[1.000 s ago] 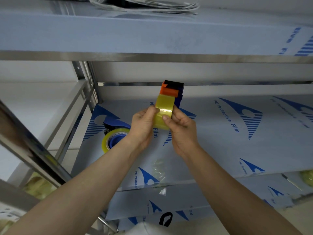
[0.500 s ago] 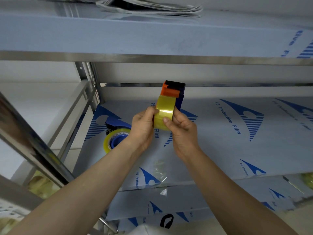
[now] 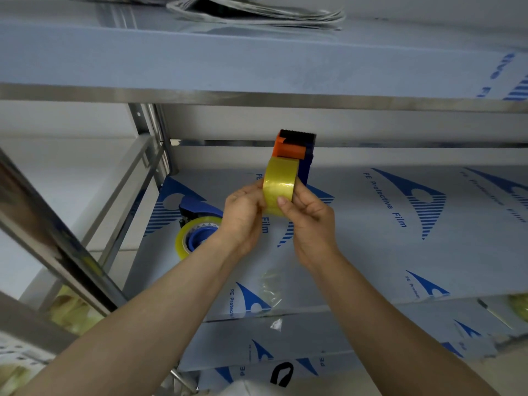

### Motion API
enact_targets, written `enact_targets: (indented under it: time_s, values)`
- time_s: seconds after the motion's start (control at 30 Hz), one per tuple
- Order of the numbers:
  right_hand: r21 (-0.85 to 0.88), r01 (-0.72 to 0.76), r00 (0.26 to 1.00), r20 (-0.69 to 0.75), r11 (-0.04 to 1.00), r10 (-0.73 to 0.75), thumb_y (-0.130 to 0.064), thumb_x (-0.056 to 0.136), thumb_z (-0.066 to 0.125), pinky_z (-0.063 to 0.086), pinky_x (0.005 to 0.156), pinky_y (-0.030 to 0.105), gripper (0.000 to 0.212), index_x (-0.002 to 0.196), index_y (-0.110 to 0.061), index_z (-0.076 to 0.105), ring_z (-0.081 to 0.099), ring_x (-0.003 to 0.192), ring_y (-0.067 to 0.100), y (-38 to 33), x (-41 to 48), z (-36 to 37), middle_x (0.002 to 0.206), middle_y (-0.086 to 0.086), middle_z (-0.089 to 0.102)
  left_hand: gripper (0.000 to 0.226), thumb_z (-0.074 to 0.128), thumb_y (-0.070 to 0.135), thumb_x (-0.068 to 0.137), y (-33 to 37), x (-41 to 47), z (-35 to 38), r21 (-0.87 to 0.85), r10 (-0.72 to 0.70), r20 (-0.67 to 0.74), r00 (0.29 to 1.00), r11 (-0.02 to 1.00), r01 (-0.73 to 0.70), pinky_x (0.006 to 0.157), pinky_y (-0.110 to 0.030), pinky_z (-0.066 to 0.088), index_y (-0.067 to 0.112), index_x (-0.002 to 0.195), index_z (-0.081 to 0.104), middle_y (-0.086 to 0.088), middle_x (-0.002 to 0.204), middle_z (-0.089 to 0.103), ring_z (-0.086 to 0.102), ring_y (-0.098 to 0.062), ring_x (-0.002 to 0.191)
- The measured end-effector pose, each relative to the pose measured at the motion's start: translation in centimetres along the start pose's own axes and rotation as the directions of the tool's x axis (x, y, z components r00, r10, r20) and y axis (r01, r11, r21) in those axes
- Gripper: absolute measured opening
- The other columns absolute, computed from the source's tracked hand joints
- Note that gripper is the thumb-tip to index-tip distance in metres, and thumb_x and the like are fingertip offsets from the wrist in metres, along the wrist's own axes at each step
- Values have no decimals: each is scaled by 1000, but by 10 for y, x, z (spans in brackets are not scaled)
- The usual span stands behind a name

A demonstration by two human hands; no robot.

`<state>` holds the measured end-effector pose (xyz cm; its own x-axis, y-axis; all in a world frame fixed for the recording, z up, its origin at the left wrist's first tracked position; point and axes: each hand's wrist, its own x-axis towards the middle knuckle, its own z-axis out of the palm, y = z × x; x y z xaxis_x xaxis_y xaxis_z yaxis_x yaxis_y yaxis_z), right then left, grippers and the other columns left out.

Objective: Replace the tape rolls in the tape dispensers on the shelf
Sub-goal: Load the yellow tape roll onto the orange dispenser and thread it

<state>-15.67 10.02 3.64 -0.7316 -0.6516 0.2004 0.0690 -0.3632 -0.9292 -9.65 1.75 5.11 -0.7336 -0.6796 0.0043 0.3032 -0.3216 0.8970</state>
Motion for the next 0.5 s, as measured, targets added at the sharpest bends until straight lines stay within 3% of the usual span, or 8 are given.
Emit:
enact_targets:
  time_s: [0.07, 0.17, 0.3, 0.5]
  values:
    - [4, -1, 1000, 10, 1000, 1, 7, 85, 55, 51, 89, 20, 45, 129, -3, 52, 62, 112, 18, -1, 1, -2, 122, 14, 63, 29, 40, 6, 76, 4, 1, -1, -6, -41, 51, 998, 999, 42, 75, -26, 47, 6, 85, 67, -5, 76, 65, 59, -15, 75]
    - [8, -3, 1000, -4, 1000, 3, 5, 86, 55, 51, 88, 20, 43, 128, -3, 53, 63, 110, 15, 0, 2, -3, 120, 12, 65, 18, 52, 18, 85, 6, 2, 2, 16, -51, -53, 997, 999, 52, 74, -28, 48, 7, 83, 67, -4, 75, 67, 62, -14, 73]
    - [9, -11, 1000, -19, 1000, 11, 7, 85, 55, 51, 89, 20, 44, 128, -4, 53, 63, 109, 15, 1, 0, -1, 121, 11, 64, 14, 55, 12, 85, 7, 0, 6, 9, -75, -161, 984, 997, 78, 69, -29, 44, 6, 74, 60, -5, 67, 56, 55, -16, 67]
    - [-14, -7, 1000, -22, 1000, 6, 7, 85, 56, 52, 84, 16, 44, 126, -10, 55, 65, 102, 6, 0, 0, -2, 115, 5, 67, 20, 50, 3, 85, 5, -2, 7, -10, -62, -153, 986, 998, 61, 65, -28, 42, 7, 66, 58, 2, 55, 54, 50, -13, 63]
